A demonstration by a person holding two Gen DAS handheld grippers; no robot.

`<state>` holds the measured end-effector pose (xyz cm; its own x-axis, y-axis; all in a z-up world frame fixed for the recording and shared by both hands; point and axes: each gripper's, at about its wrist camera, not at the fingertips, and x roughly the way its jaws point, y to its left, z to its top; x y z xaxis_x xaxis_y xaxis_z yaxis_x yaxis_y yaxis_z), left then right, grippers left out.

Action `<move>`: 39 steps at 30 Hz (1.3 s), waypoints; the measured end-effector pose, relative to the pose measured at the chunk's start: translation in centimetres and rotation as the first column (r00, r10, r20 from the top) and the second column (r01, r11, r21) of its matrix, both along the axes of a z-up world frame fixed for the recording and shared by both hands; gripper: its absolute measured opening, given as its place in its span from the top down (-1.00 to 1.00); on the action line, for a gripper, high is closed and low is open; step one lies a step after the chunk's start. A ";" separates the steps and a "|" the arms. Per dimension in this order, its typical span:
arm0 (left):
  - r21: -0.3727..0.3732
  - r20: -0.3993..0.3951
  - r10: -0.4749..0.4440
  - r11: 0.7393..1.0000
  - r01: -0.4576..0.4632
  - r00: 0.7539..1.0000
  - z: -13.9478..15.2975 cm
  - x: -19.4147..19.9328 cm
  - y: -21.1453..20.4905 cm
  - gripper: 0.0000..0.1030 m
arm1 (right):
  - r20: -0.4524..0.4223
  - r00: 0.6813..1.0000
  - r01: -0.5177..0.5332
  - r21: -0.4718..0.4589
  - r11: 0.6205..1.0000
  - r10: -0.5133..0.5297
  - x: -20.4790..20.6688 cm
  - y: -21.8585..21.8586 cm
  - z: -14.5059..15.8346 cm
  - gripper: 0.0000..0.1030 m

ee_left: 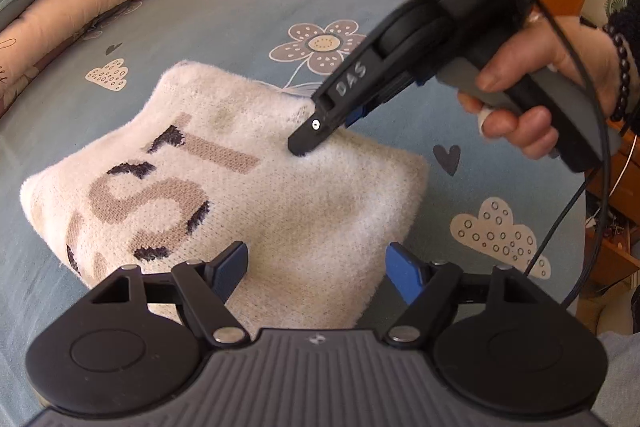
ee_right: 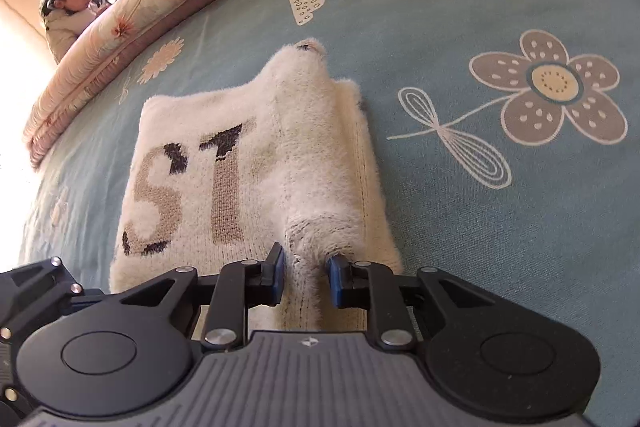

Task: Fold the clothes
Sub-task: 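Press the right gripper along the folded sweater to smooth it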

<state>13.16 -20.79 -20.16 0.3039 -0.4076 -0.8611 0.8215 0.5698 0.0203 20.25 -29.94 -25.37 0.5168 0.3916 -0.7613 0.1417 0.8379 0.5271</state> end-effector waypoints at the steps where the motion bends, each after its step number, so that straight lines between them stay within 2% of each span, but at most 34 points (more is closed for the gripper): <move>1: 0.014 -0.002 -0.006 1.000 0.007 1.000 -0.4 0.0 0.0 -0.48 | -0.013 1.000 0.007 0.026 1.000 -0.006 -0.2 -0.4 0.2 0.50; 2: 0.021 -0.007 -0.015 1.000 0.015 1.000 -0.7 0.0 0.0 -0.48 | -0.028 1.000 0.008 0.018 1.000 -0.007 -0.4 -0.6 0.6 0.47; 4: 0.031 0.001 -0.041 0.999 0.041 0.999 -0.5 -0.3 0.1 -0.48 | -0.051 0.999 0.007 -0.046 0.999 -0.009 -1.0 -0.6 1.7 0.03; 9: 0.038 0.055 -0.088 0.996 0.086 0.995 1.2 -0.5 0.3 -0.48 | 0.014 0.999 -0.031 -0.241 0.970 0.036 -2.0 0.3 5.7 0.02; 12: 0.045 0.092 -0.105 0.994 0.102 0.990 2.2 -0.2 0.4 -0.49 | 0.082 0.985 -0.119 -0.300 0.946 0.150 -1.0 2.2 7.2 0.02; 15: 0.083 0.113 -0.118 0.991 0.108 0.987 1.9 0.8 0.3 -0.49 | 0.098 0.958 -0.221 -0.339 0.914 0.268 0.1 4.7 6.9 0.02; 17: 0.083 0.089 -0.119 0.990 0.112 0.989 1.3 1.3 0.3 -0.49 | 0.077 0.944 -0.278 -0.335 0.900 0.320 0.5 5.9 5.5 0.02; 20: 0.068 0.043 -0.115 0.991 0.112 0.992 0.5 1.9 0.4 -0.59 | 0.007 0.939 -0.318 -0.364 0.875 0.345 0.7 6.6 2.5 0.03; 23: 0.053 -0.003 -0.110 0.992 0.111 0.994 -0.4 2.5 0.5 -0.84 | 0.037 0.931 -0.324 -0.381 0.866 0.364 0.2 6.7 1.5 0.02; 26: 0.038 -0.050 -0.107 0.993 0.109 0.993 -1.3 3.1 0.5 -0.94 | 0.036 0.929 -0.329 -0.378 0.865 0.369 0.3 6.6 1.4 0.02; 29: 0.019 -0.095 -0.097 0.995 0.100 0.991 -1.9 3.7 0.6 -0.94 | 0.037 0.937 -0.316 -0.333 0.888 0.348 0.7 5.9 1.4 0.02; 31: 0.005 -0.111 -0.073 0.997 0.074 0.991 -1.3 3.8 0.8 -0.92 | 0.040 0.944 -0.303 -0.295 0.906 0.328 0.9 5.4 1.3 0.02; 33: 0.003 -0.119 -0.052 0.999 0.053 0.992 -0.3 3.5 1.1 -0.72 | 0.044 0.947 -0.294 -0.284 0.912 0.319 0.8 5.3 1.3 0.02; 35: -0.033 -0.158 -0.047 0.999 0.042 0.986 0.7 3.1 1.8 -0.61 | 0.047 0.946 -0.295 -0.290 0.911 0.321 0.7 5.4 1.3 0.02; 37: -0.043 -0.200 -0.034 0.999 0.026 0.979 0.7 2.5 2.5 -0.61 | 0.048 0.945 -0.295 -0.291 0.910 0.322 0.7 5.6 1.3 -0.09; 39: 0.003 -0.251 -0.011 1.000 0.012 0.968 -0.7 2.1 2.8 -0.59 | 0.052 0.945 -0.298 -0.280 0.913 0.324 0.7 5.8 1.3 -0.24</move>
